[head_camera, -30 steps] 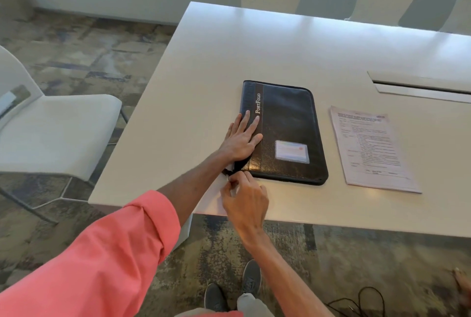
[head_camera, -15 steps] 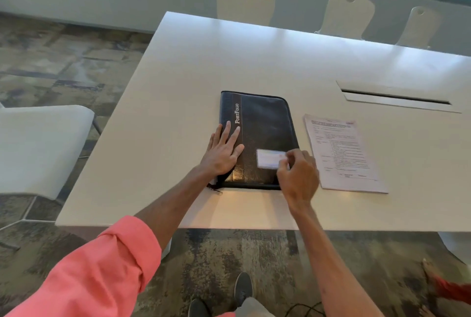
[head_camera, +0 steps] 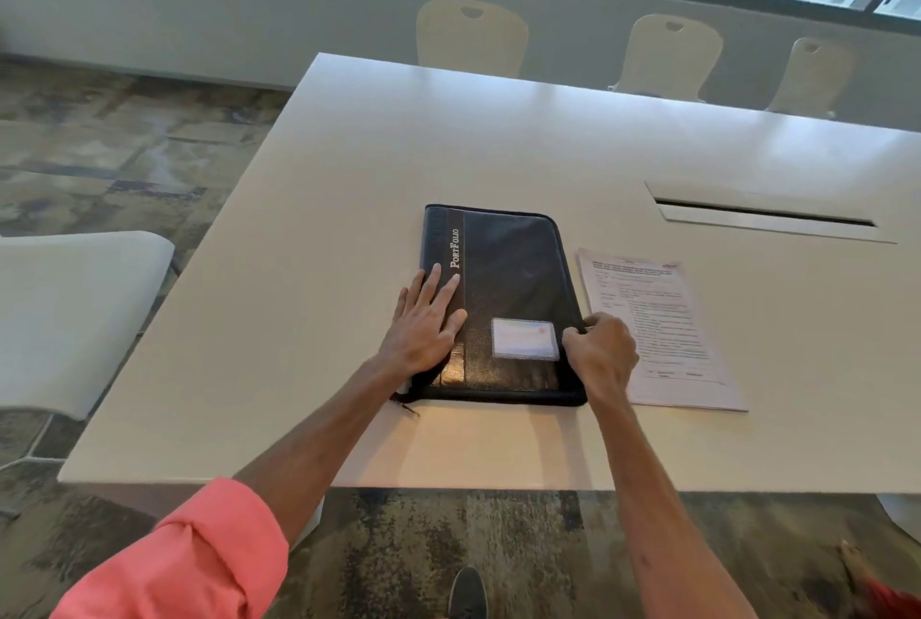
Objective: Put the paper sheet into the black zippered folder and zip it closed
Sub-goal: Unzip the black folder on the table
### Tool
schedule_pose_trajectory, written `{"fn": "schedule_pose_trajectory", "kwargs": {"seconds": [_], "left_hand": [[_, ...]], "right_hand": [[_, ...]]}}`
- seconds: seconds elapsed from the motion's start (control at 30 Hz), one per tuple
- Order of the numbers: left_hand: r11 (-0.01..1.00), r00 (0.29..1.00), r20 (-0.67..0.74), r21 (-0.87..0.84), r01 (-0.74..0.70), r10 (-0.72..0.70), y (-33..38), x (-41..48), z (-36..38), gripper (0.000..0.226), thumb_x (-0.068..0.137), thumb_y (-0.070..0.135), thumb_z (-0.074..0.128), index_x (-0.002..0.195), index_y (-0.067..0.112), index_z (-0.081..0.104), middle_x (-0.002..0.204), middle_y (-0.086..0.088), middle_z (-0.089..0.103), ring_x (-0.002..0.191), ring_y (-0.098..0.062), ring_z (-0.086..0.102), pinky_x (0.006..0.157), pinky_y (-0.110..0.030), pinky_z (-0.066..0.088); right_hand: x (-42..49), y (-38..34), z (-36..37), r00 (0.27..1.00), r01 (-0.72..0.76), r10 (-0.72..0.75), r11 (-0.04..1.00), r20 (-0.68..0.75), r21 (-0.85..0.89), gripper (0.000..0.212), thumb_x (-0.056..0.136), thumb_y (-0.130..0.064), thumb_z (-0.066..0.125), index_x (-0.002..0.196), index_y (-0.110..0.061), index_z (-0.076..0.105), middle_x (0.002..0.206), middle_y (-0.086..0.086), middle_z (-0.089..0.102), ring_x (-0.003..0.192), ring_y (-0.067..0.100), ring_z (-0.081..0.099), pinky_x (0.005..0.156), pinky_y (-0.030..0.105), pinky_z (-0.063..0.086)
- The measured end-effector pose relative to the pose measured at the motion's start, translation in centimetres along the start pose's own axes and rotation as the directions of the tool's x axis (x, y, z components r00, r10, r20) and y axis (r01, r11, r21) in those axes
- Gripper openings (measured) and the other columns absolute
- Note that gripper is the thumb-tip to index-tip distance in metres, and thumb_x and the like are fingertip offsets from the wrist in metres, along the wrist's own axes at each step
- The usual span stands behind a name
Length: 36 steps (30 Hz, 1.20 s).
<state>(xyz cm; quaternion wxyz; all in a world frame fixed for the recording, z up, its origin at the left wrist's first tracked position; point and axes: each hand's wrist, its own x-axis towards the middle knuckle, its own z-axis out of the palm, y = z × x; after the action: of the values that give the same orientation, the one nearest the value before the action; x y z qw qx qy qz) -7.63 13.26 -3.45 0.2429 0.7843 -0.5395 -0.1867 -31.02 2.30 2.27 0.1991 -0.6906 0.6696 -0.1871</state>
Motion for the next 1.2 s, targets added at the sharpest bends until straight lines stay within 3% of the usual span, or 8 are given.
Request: {"fn": "schedule_pose_trajectory", "kwargs": {"seconds": [0.13, 0.27, 0.53, 0.7, 0.8, 0.93, 1.03, 1.2], "left_hand": [[0.999, 0.998, -0.053, -0.004, -0.032, 0.032, 1.5, 0.1, -1.4, 0.068, 0.115, 0.053, 0.036, 0.175, 0.029, 0.013, 0.183, 0.000, -0.008, 0.167, -0.013, -0.018, 0.137, -0.043, -0.008], [0.993, 0.990, -0.112, -0.062, -0.097, 0.090, 3.8, 0.9, -4.3, 0.068, 0.114, 0.055, 0.035, 0.175, 0.030, 0.016, 0.184, 0.000, 0.002, 0.169, -0.013, -0.007, 0.138, -0.045, 0.002], [0.904, 0.959, -0.281, -0.399, -0.155, 0.040, 11.3, 0.5, -14.0, 0.076, 0.106, 0.069, 0.038, 0.172, 0.035, 0.024, 0.179, 0.003, 0.028, 0.160, -0.023, 0.037, 0.132, -0.053, 0.030], [0.901, 0.959, -0.284, -0.410, -0.141, 0.021, 11.5, -1.0, -18.0, 0.072, 0.106, 0.062, 0.053, 0.170, 0.038, 0.028, 0.176, 0.004, 0.036, 0.153, -0.020, 0.048, 0.125, -0.048, 0.036], [0.897, 0.958, -0.285, -0.426, -0.121, -0.006, 10.3, -1.8, -19.3, 0.072, 0.100, 0.039, 0.066, 0.166, 0.037, 0.038, 0.168, 0.007, 0.047, 0.146, -0.018, 0.055, 0.121, -0.050, 0.048], [0.912, 0.955, -0.271, -0.410, -0.001, -0.121, 7.7, -2.9, -22.0, 0.067, 0.096, 0.018, 0.067, 0.160, 0.033, 0.052, 0.164, 0.004, 0.052, 0.142, -0.019, 0.058, 0.122, -0.047, 0.047], [0.948, 0.938, -0.269, -0.286, 0.136, -0.216, 5.0, -3.7, -24.1, 0.069, 0.094, 0.011, 0.065, 0.159, 0.031, 0.055, 0.160, -0.002, 0.057, 0.143, -0.025, 0.058, 0.122, -0.046, 0.044], [0.924, 0.898, -0.288, 0.088, 0.372, -0.334, 1.0, -4.9, -24.6, 0.066, 0.101, 0.016, 0.058, 0.164, 0.026, 0.045, 0.162, -0.012, 0.055, 0.143, -0.038, 0.056, 0.119, -0.051, 0.047]], "right_hand": [[1.6, -1.6, -3.4, 0.988, -0.103, 0.065, 0.953, 0.141, 0.286, 0.014, 0.079, -0.024, 0.076, 0.080, -0.011, 0.079, 0.076, 0.005, 0.077, 0.081, 0.027, 0.074, 0.089, 0.050, 0.064], [2.0, -4.6, -6.6, 0.980, -0.063, -0.048, 0.848, 0.194, 0.526, 0.011, 0.073, -0.022, 0.075, 0.074, -0.013, 0.082, 0.076, 0.010, 0.080, 0.080, 0.023, 0.074, 0.077, 0.040, 0.060], [-2.4, -12.2, -9.0, 0.853, 0.040, -0.446, 0.574, 0.271, 0.818, 0.025, 0.105, -0.019, 0.062, 0.110, -0.011, 0.084, 0.088, 0.006, 0.078, 0.075, 0.019, 0.068, 0.061, 0.029, 0.044], [-4.8, -14.5, -7.4, 0.735, 0.092, -0.613, 0.514, 0.290, 0.853, 0.032, 0.110, -0.019, 0.054, 0.131, -0.018, 0.078, 0.113, 0.007, 0.082, 0.101, 0.033, 0.076, 0.082, 0.040, 0.056], [-6.2, -15.8, -6.6, 0.687, 0.138, -0.669, 0.503, 0.283, 0.853, 0.032, 0.108, -0.014, 0.056, 0.131, -0.017, 0.078, 0.119, 0.003, 0.081, 0.112, 0.026, 0.076, 0.095, 0.046, 0.056], [-7.8, -17.1, -5.0, 0.597, 0.179, -0.746, 0.481, 0.294, 0.858, 0.040, 0.105, -0.011, 0.060, 0.143, -0.017, 0.072, 0.131, 0.001, 0.077, 0.122, 0.019, 0.071, 0.102, 0.033, 0.056], [-9.0, -17.7, -3.1, 0.487, 0.191, -0.798, 0.494, 0.355, 0.848, 0.049, 0.107, -0.010, 0.060, 0.155, -0.013, 0.060, 0.147, 0.002, 0.069, 0.133, 0.012, 0.066, 0.110, 0.022, 0.051], [-12.3, -18.6, 1.5, 0.317, 0.319, -0.842, 0.528, 0.436, 0.787, 0.060, 0.105, -0.023, 0.062, 0.163, -0.018, 0.049, 0.167, -0.002, 0.050, 0.154, 0.013, 0.045, 0.127, 0.043, 0.036]]}}
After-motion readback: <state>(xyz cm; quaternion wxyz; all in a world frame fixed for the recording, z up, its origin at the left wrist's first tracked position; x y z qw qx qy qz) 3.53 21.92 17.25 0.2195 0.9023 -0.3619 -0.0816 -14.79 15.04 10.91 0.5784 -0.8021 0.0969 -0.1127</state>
